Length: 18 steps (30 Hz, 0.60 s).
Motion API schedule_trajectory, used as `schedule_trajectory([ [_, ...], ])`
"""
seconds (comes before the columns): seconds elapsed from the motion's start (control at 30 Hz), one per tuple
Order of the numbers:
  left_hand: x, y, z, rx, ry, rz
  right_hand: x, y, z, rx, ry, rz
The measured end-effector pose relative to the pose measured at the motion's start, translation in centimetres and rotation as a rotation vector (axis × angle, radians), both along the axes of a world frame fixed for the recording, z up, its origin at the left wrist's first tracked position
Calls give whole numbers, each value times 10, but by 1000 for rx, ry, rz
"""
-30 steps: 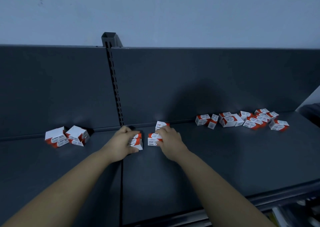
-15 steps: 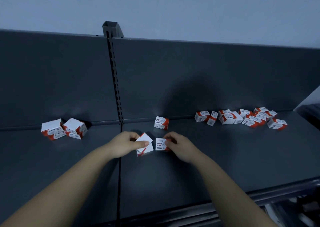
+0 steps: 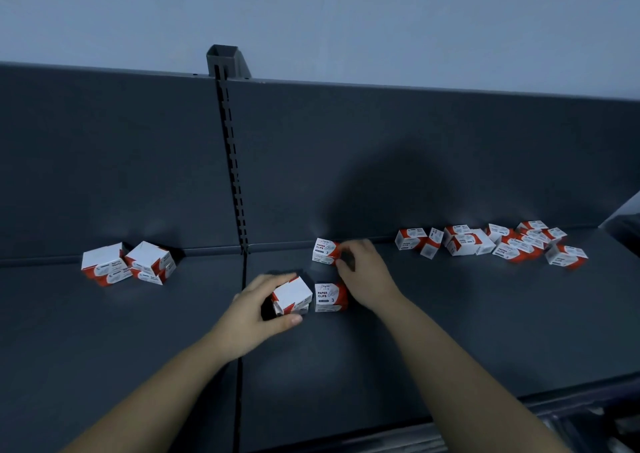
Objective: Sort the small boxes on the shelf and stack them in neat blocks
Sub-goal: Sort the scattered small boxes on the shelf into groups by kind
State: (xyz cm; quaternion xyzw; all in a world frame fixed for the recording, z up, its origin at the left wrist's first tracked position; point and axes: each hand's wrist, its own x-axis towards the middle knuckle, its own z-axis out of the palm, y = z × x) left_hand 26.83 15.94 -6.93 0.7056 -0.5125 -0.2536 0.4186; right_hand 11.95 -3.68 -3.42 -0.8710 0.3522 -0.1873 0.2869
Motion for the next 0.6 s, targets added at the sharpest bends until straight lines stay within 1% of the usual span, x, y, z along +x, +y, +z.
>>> schedule_trajectory([
  [0.13, -5, 1, -9, 7, -168, 34, 21, -9, -6, -83, 154, 68],
  [0.2, -4, 1, -10, 8, -177, 24, 27, -10, -11, -65, 192, 68],
  [0.27, -3, 1, -11, 3, -125, 48, 27, -12, -14, -43, 151, 44],
  [0.33, -1, 1, -11, 2, -86, 65, 22, -11, -11, -9, 54, 31],
  [0.4, -1, 2, -11, 7, -96, 56, 11, -8, -3, 54, -91, 46],
  [0.47, -2, 2, -11, -2, -114, 33, -5, 1, 5, 120, -193, 106],
  [0.53, -1, 2, -10, -6, -126, 24, -23, 12, 7, 131, -208, 187],
  [0.6, -1, 2, -9, -1, -133, 23, -37, 21, 1, 115, -170, 251],
])
